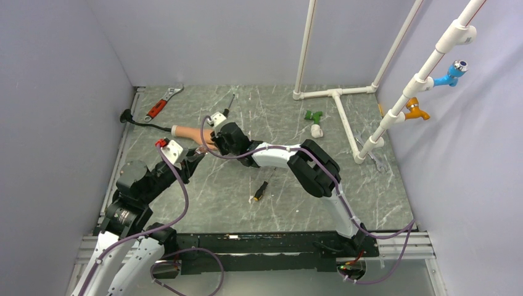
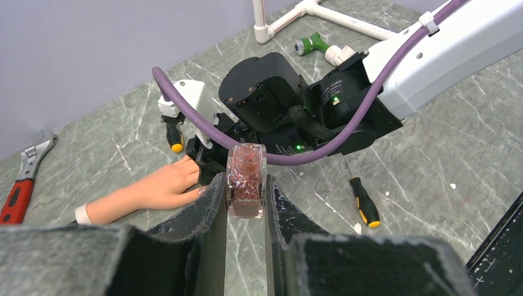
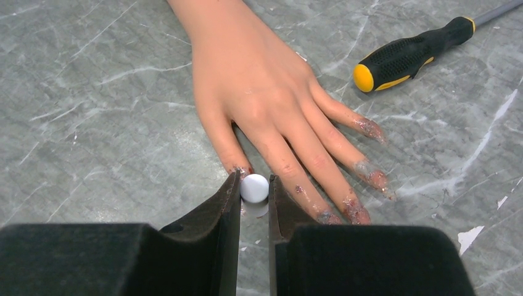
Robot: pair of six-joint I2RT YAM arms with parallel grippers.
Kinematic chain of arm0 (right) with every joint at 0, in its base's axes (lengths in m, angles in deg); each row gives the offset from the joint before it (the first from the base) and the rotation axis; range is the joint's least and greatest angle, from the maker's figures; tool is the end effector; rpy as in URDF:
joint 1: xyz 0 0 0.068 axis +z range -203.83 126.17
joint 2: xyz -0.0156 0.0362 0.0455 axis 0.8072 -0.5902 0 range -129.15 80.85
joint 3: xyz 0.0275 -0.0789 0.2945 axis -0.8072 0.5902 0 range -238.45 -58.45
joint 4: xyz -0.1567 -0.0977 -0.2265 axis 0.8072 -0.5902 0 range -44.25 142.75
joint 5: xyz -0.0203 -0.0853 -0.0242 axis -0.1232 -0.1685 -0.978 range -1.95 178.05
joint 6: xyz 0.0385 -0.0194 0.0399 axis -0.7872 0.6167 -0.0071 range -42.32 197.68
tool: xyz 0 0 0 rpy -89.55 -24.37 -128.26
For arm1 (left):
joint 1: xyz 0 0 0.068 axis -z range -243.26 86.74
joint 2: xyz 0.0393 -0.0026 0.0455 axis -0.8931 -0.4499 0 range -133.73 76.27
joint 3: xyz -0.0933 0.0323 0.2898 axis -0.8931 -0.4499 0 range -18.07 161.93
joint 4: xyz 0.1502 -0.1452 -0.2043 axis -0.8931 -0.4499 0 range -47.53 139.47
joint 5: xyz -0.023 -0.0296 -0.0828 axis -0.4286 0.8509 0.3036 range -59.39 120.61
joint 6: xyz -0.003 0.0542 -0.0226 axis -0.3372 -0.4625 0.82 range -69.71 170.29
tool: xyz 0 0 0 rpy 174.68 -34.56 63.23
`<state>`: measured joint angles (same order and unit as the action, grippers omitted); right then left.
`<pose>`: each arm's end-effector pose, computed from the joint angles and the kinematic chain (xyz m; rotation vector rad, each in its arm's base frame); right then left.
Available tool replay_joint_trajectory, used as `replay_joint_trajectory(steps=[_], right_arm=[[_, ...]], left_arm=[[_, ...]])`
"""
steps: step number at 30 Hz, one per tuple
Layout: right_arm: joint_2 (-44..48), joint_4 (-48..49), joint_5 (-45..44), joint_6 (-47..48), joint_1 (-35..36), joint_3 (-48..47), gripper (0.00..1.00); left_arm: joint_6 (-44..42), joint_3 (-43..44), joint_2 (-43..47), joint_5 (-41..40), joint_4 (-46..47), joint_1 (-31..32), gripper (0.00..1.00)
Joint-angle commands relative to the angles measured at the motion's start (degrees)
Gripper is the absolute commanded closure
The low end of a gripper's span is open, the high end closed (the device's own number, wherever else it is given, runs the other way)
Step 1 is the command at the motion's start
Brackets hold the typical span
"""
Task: Paint the nails
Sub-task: Paint the nail polish on the nail.
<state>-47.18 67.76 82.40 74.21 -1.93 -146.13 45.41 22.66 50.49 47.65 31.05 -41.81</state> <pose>0.3484 0.4376 0.1647 -0.7816 1.8938 0.5124 0.1058 -0.0549 0.3658 0.5961 1.5375 -0.4635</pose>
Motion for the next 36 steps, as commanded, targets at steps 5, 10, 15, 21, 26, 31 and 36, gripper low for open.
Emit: replay_joint_trajectory(steps=[5,10,15,21,26,31,36], right_arm=[[2.1,1.3,1.1,0.5,0.4,-3.5,1.00],[0.9,1.3,1.0,0.6,0.4,-5.1,1.00],[-0.1,0.3,1.4,1.0,0.4,-6.7,1.00],[-1.1,0.0,2.3,0.1,0.4,-8.0,1.00],[-1.3,0.4,2.7,-0.6,0.4,-7.5,1.00],[-0.4,0.7,2.8,-0.7,0.4,-5.7,1.00],[-0.3,1.3,2.8,-1.0,0.4,-4.3,1.00]], left_arm=[[0.6,1.3,-0.4,0.5,2.2,-0.2,1.00],[0.8,1.2,-0.8,0.8,2.3,-0.2,1.00],[0.5,1.2,0.1,0.0,2.1,-0.2,1.00],[0.5,1.2,0.4,0.0,2.1,-0.2,1.00],[0.5,1.2,0.2,0.1,2.1,-0.2,1.00],[0.4,1.3,0.2,-0.4,1.9,-0.3,1.00],[0.4,1.3,0.1,-0.3,2.0,-0.3,1.00]])
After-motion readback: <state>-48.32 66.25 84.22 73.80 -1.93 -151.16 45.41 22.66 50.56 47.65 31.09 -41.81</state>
